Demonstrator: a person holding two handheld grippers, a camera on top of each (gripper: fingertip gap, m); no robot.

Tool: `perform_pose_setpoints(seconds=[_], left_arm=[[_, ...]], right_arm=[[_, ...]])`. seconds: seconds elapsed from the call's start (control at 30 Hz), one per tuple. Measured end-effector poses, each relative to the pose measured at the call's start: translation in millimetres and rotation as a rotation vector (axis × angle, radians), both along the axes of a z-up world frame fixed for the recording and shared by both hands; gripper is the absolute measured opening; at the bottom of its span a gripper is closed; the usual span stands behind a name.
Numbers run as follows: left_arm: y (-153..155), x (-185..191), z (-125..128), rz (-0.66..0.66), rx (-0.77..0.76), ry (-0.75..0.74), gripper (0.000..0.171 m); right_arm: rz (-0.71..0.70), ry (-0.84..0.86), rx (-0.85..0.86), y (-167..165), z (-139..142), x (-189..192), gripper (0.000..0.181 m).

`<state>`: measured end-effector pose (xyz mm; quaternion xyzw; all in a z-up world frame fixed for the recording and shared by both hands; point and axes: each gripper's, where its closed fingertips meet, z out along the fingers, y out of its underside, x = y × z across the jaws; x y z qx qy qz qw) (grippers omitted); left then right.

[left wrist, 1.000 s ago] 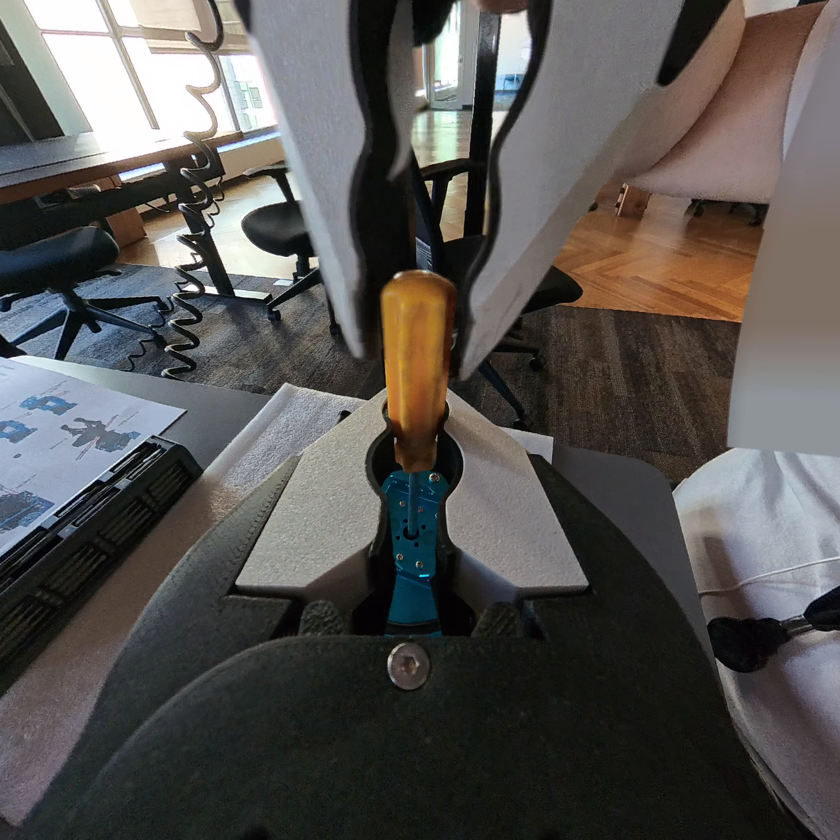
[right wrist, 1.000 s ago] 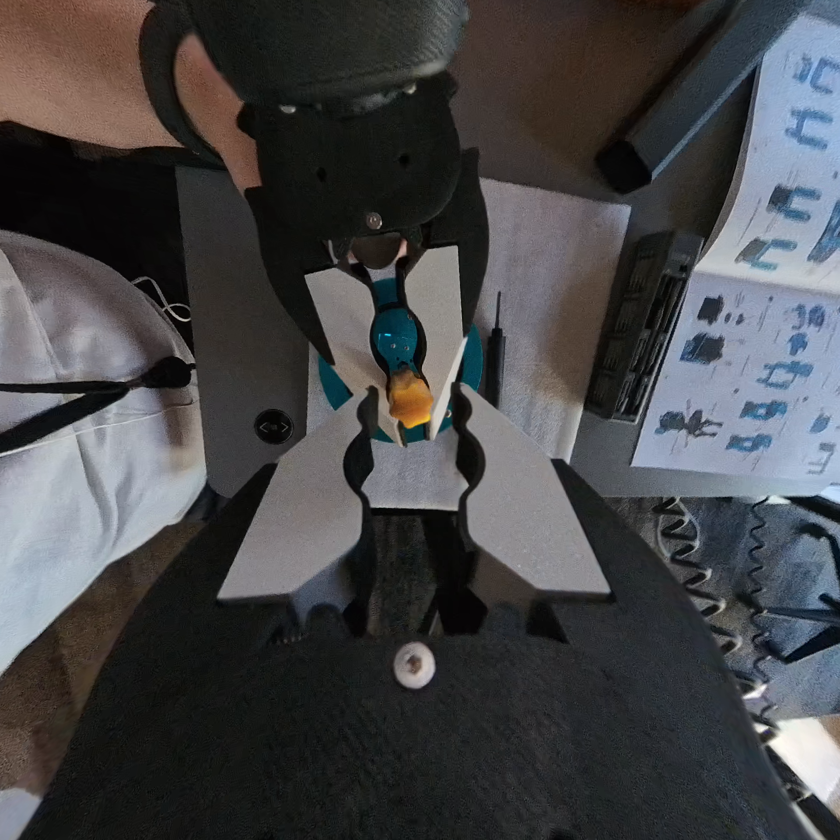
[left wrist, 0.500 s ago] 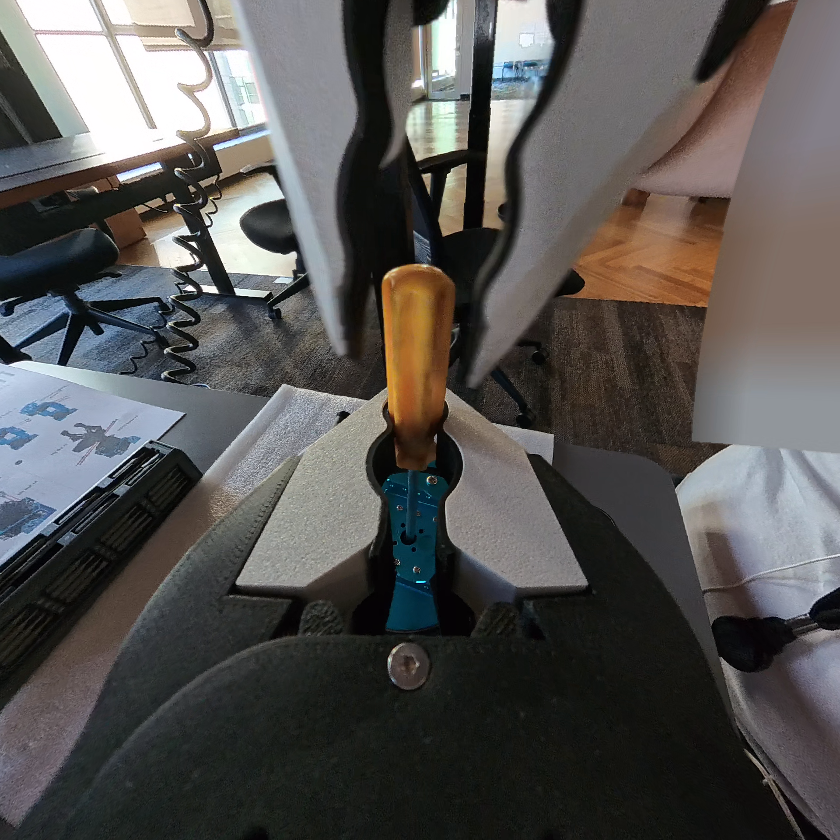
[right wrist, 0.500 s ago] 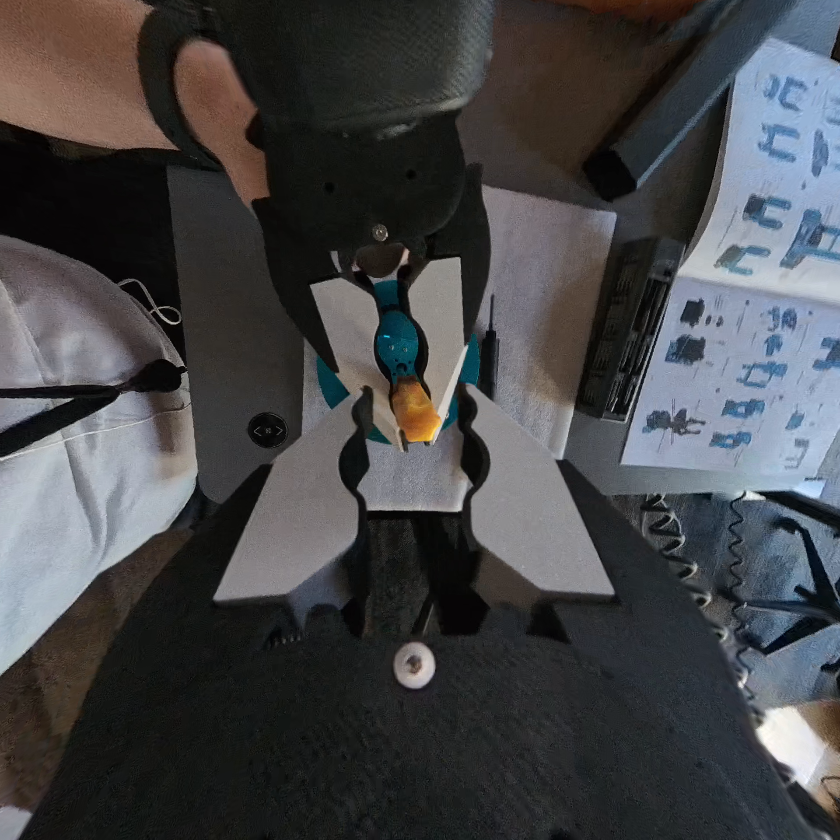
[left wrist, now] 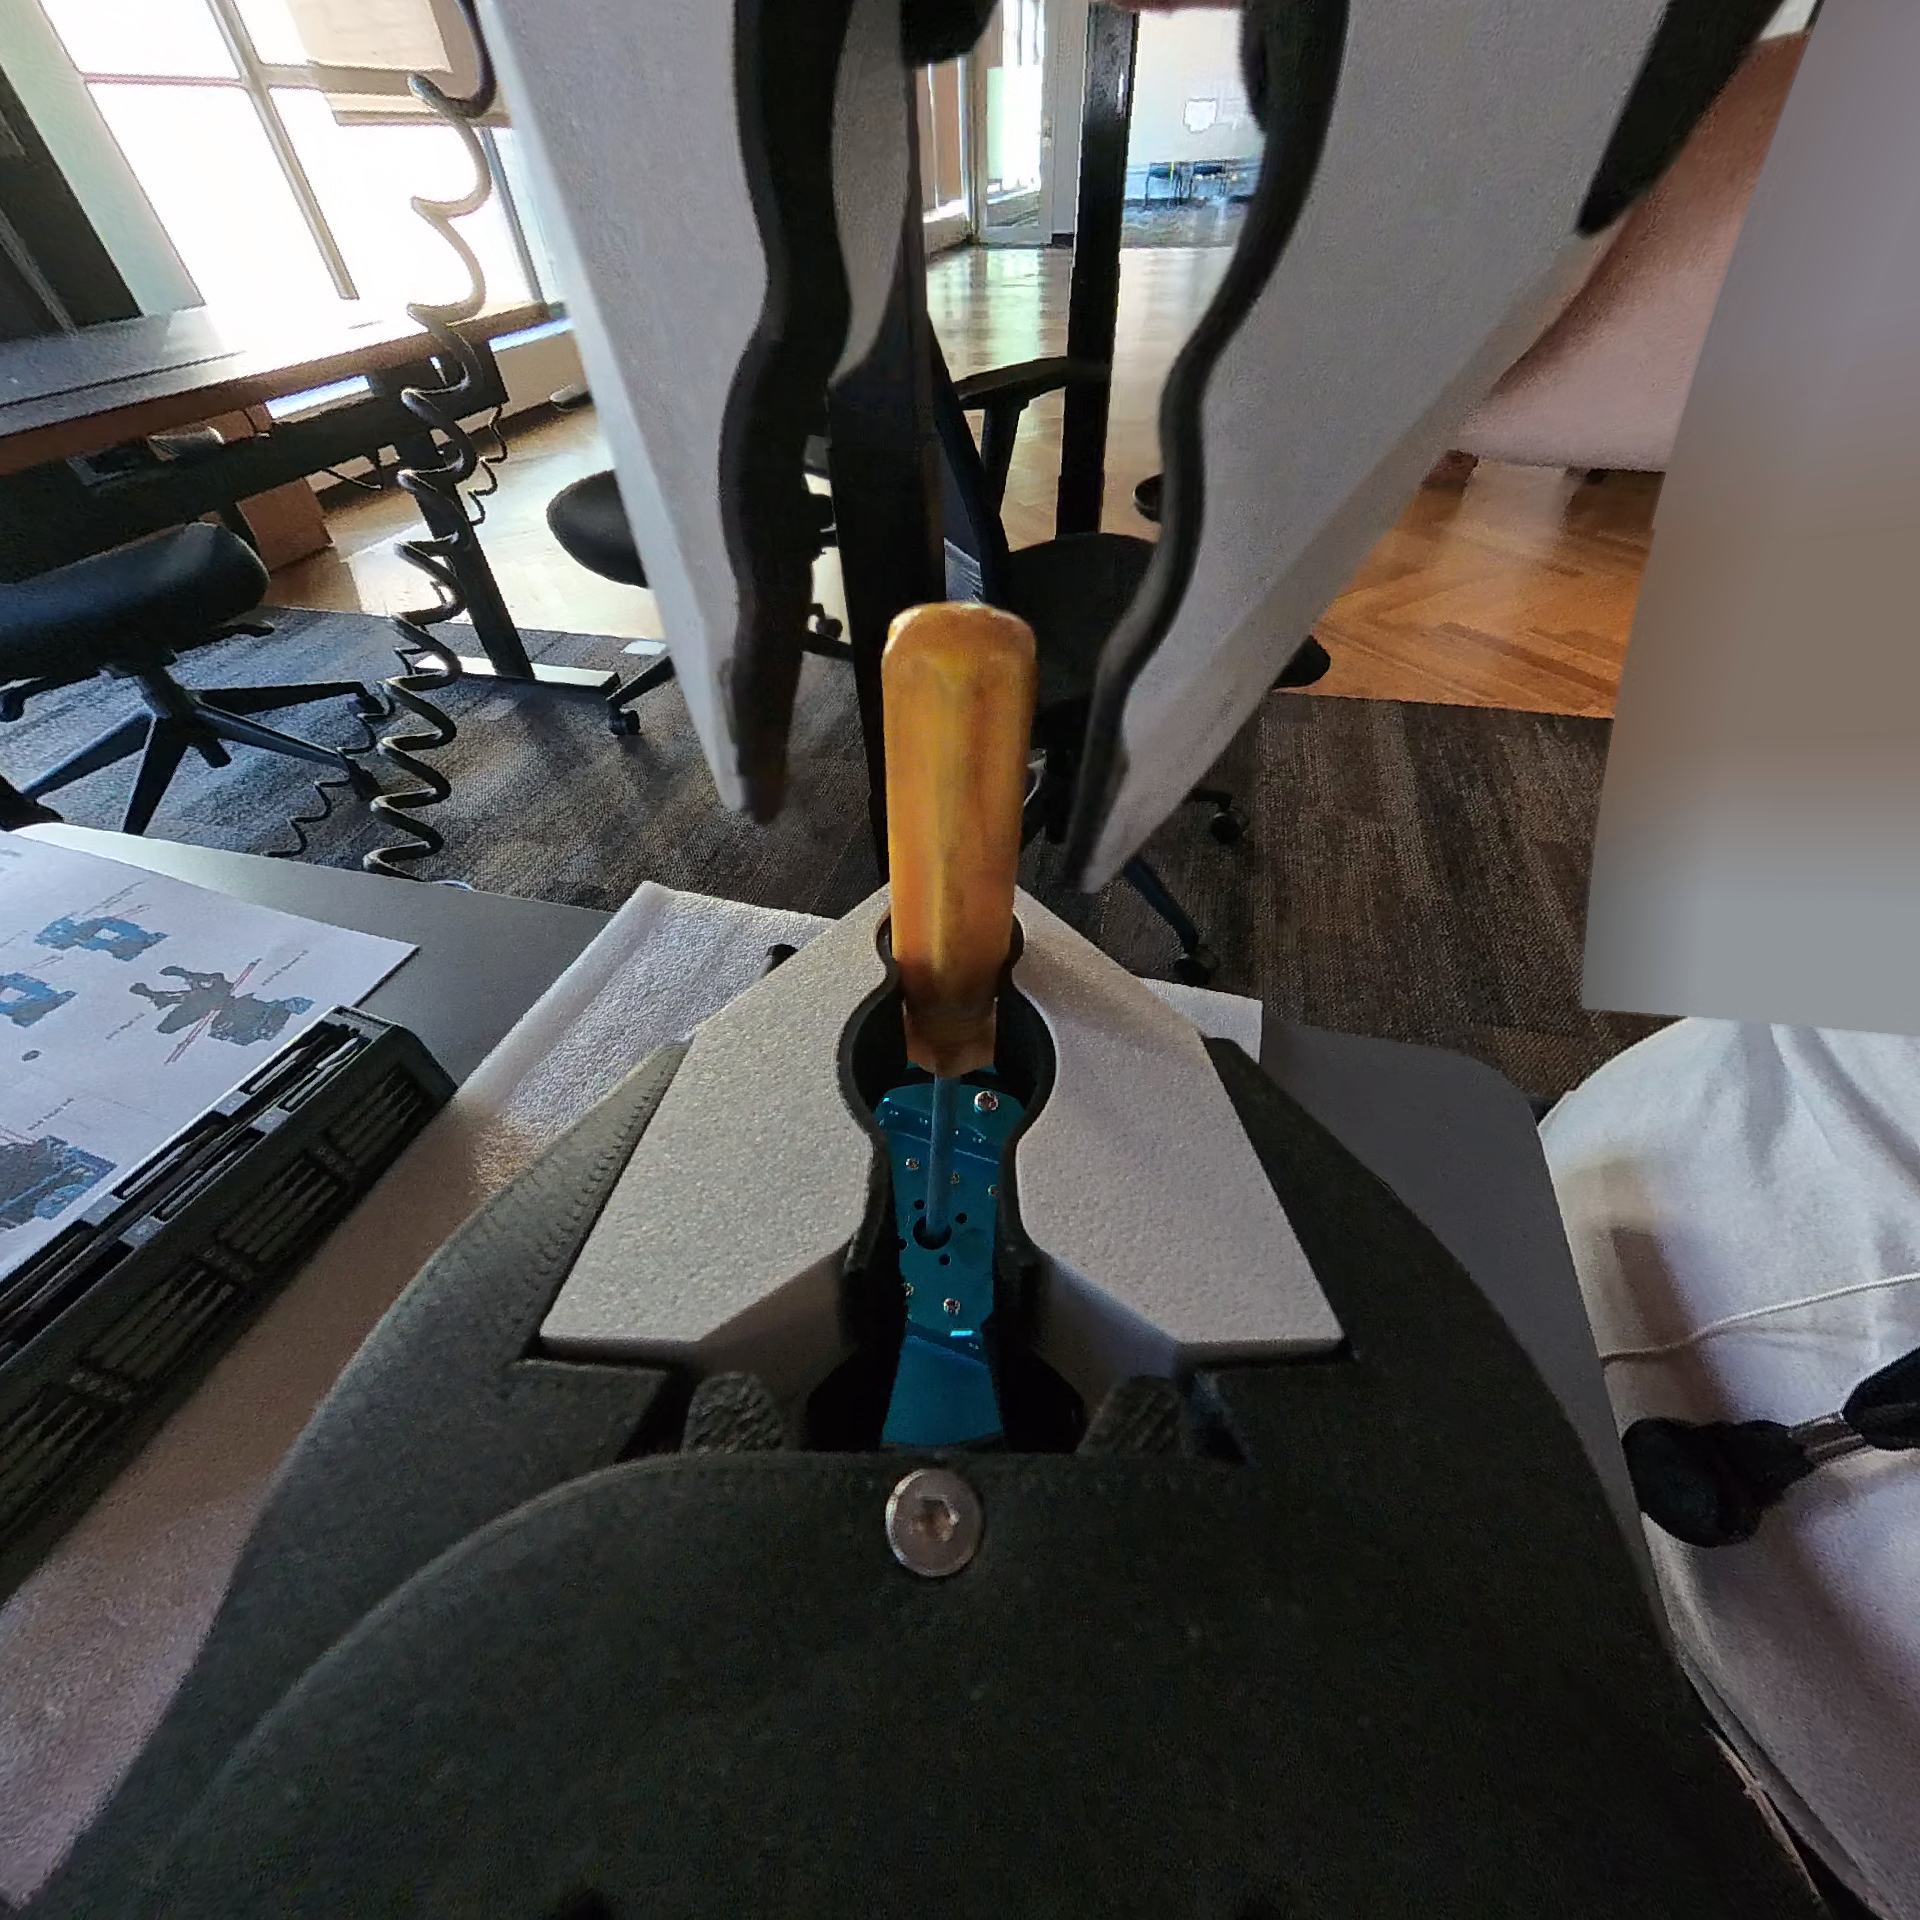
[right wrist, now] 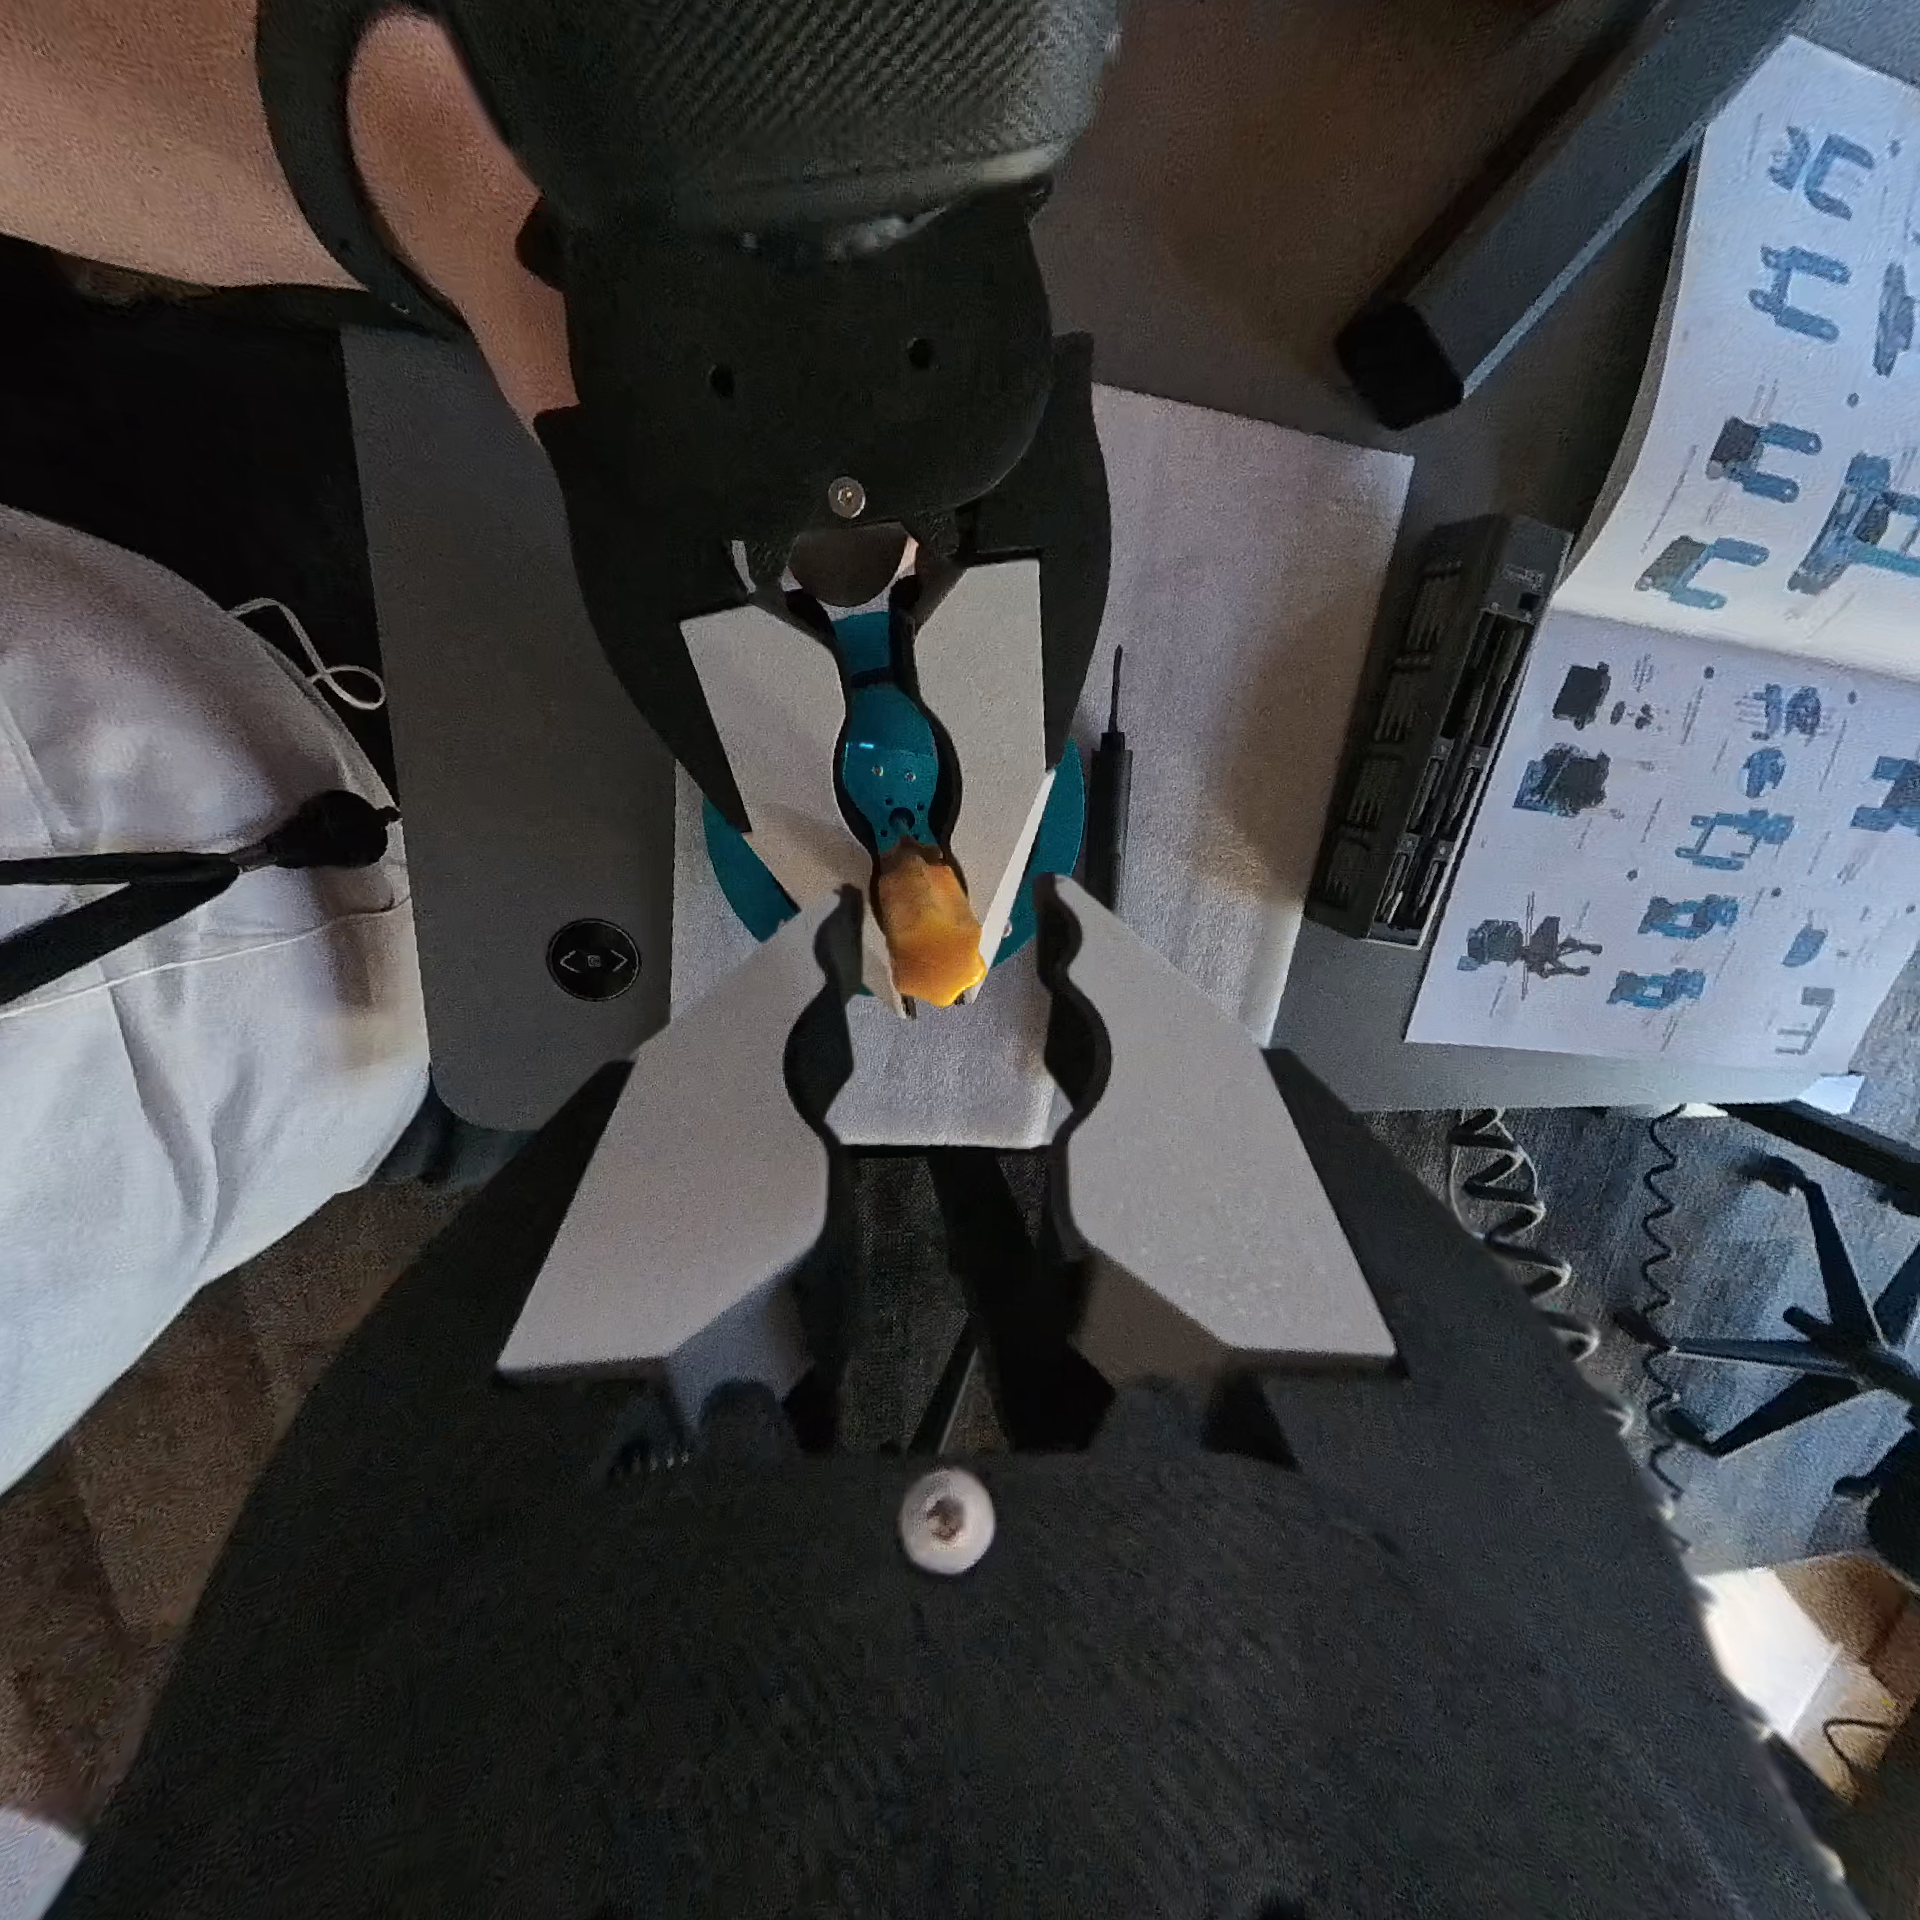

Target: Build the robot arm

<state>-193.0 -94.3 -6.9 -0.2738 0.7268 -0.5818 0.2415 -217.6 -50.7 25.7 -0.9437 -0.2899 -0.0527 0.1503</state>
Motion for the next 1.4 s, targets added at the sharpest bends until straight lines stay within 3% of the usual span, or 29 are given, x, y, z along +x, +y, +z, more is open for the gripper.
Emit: perform_pose_setpoints(seconds=[0.03,0.1,0.23,0.33,0.4,0.53,0.7,0.8,0.9,1.0,1.07,1.17,1.2,1.4], left_arm=[[0,0,0,0.002,-0.002,0.001,0.009],[1,0,0,0.004,0.003,-0.001,0.008],[1,1,-1,0.011,0.009,0.005,0.01],[0,0,-2,0.003,0.016,0.003,0.01],[0,0,-1,0.003,0.014,0.005,0.01],[1,0,-2,0.006,0.013,0.005,0.01],[1,1,-2,0.015,0.019,0.005,0.01],[0,1,-2,0.013,0.023,0.001,0.01],[1,1,-1,0.014,0.012,0.004,0.01],[3,1,-1,0.019,0.008,0.006,0.01],[4,0,-1,0.016,0.008,0.005,0.009],[6,3,-2,0.039,0.012,0.005,0.009],[7,2,-2,0.037,0.008,0.01,0.009],[6,1,-1,0.027,0.002,0.006,0.009]], right_arm=[[0.034,0.007,-0.01,0,-2,-1,0.022],[0.017,0.037,-0.03,-2,-5,-3,0.019],[-0.26,0.099,-0.041,-2,-6,0,0.017],[-0.135,0.008,-0.035,-3,-5,0,0.021],[-0.022,-0.066,-0.011,0,-5,4,0.032],[0.124,-0.065,-0.028,0,-8,-2,0.021],[-0.25,0.078,-0.093,-3,-10,0,0.019],[-0.049,0.001,-0.067,-2,-9,-1,0.021],[0.113,-0.031,-0.016,2,-1,3,0.035],[0.188,0.007,-0.024,-1,-4,-1,0.02],[0.119,0.045,-0.036,-1,-5,-2,0.019],[-0.175,0.145,-0.044,0,-6,1,0.018],[-0.198,0.163,-0.017,2,-6,0,0.018],[0.034,0.155,0.161,6,-10,3,0.029]])
